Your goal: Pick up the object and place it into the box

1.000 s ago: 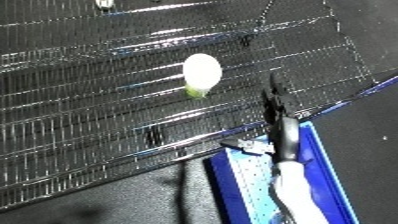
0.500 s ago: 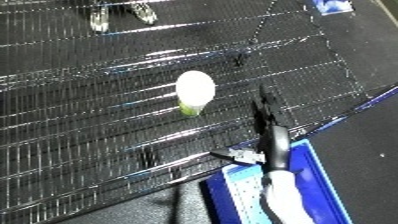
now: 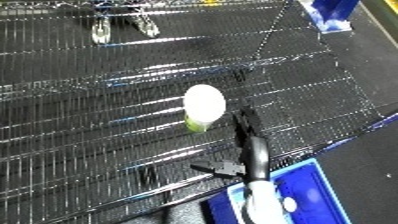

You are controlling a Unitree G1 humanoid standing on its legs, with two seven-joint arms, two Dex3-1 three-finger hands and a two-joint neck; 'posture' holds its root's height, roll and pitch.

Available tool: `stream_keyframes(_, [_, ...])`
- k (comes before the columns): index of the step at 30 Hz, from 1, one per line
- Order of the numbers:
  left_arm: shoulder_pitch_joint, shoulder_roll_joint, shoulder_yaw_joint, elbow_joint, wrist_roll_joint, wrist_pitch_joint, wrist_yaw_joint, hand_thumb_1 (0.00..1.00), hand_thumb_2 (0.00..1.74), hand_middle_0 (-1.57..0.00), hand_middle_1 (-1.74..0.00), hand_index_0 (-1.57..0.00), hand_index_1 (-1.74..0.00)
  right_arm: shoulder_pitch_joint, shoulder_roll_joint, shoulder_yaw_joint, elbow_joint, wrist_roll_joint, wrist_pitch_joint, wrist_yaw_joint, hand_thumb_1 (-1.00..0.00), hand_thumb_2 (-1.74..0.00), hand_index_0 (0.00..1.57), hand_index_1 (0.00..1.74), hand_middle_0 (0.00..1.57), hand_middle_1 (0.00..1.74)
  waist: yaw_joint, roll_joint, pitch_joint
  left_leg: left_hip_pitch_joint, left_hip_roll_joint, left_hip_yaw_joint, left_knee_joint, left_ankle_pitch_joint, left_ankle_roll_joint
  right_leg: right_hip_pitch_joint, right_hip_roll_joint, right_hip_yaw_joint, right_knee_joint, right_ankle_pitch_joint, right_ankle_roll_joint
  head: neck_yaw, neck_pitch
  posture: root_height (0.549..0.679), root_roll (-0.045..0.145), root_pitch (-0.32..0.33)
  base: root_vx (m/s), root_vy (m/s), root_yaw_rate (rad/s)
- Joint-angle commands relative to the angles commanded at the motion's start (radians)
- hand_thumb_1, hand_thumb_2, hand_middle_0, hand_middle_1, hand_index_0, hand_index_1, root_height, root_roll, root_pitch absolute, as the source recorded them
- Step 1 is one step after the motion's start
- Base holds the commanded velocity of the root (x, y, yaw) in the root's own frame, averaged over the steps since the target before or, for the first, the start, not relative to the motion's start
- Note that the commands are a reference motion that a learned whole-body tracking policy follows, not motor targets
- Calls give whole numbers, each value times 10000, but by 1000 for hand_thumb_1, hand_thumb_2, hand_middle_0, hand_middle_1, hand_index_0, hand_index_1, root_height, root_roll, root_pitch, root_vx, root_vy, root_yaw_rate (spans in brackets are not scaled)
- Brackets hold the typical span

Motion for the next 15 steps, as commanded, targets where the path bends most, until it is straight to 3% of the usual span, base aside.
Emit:
stream_keyframes(7, [-232,61,-23,-172,-135,-21,177,1000,1740,-1570,-1740,-1570,-1740,-680,-89,280,430,-29,-71,-171,0,0,0,0,0,0,103,122,0,-443,8,3,84,33,55,-516,23,-9,230,-29,-3,172,497,621,38,228,-33,2,7])
stream_keyframes(15, [-316,171,-31,-307,-231,-61,298,1000,1740,-1570,-1740,-1570,-1740,-1419,-347,463,762,-147,6,-457,0,0,0,0,0,0,213,248,0,-886,21,-18,86,163,55,-1021,54,-28,423,-30,12,395,1134,617,35,255,-29,-11,17])
